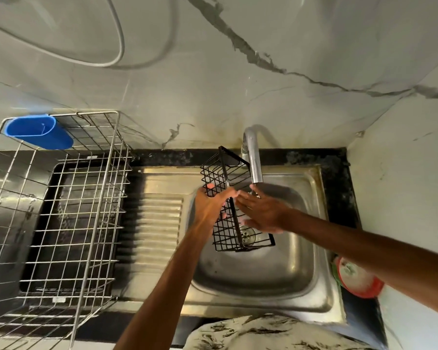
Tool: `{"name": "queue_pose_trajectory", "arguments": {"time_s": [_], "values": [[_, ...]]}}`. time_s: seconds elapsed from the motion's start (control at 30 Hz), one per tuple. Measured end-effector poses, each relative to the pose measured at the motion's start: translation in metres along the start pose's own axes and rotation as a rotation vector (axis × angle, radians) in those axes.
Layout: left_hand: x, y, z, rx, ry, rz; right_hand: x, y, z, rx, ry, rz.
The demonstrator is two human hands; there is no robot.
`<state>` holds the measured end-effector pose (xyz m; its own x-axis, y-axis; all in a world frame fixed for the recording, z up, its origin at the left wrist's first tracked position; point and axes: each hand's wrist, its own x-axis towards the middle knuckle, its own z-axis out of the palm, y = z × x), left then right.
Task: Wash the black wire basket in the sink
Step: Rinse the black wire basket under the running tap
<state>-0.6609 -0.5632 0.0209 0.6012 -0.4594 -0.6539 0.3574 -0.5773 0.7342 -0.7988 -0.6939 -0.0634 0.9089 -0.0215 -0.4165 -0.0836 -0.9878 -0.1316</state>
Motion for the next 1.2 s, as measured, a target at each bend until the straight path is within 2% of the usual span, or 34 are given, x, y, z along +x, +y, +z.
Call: {"name": "queue_pose_trajectory", "arguments": {"time_s": [0.2, 0.3, 0.43, 0.53, 0.77, 0.87, 0.97, 1.07, 1.2], "values": [[-0.008, -0.003, 0.013, -0.029, 0.042, 0.063, -0.006, 0.027, -0.022, -0.065, 0.006, -0.065], [-0.010, -0.003, 0.015, -0.032, 0.004, 0.067, 0.002, 0.034, -0.048, -0.058, 0.007, -0.023], [-0.024, -0.009, 0.018, -0.058, -0.027, -0.015, 0.009, 0.030, -0.040, -0.114, 0.066, 0.075], [-0.028, -0.015, 0.021, -0.049, -0.014, 0.012, 0.000, 0.014, -0.021, -0.043, -0.019, 0.115], [-0.028, -0.016, 0.017, -0.102, 0.068, 0.076, -0.039, 0.001, 0.011, -0.007, 0.018, -0.091], [-0.025, -0.017, 0.015, -0.064, 0.062, 0.121, -0.032, 0.016, 0.000, -0.056, -0.029, -0.094], [-0.016, -0.013, 0.009, -0.018, 0.047, 0.168, -0.015, 0.035, -0.025, -0.149, 0.061, -0.018], [-0.012, -0.008, 0.004, -0.033, 0.047, 0.198, -0.003, 0.045, -0.048, -0.089, 0.138, 0.087], [-0.007, -0.008, -0.001, -0.088, 0.074, 0.259, -0.004, 0.024, -0.030, -0.123, 0.114, -0.055]]}}
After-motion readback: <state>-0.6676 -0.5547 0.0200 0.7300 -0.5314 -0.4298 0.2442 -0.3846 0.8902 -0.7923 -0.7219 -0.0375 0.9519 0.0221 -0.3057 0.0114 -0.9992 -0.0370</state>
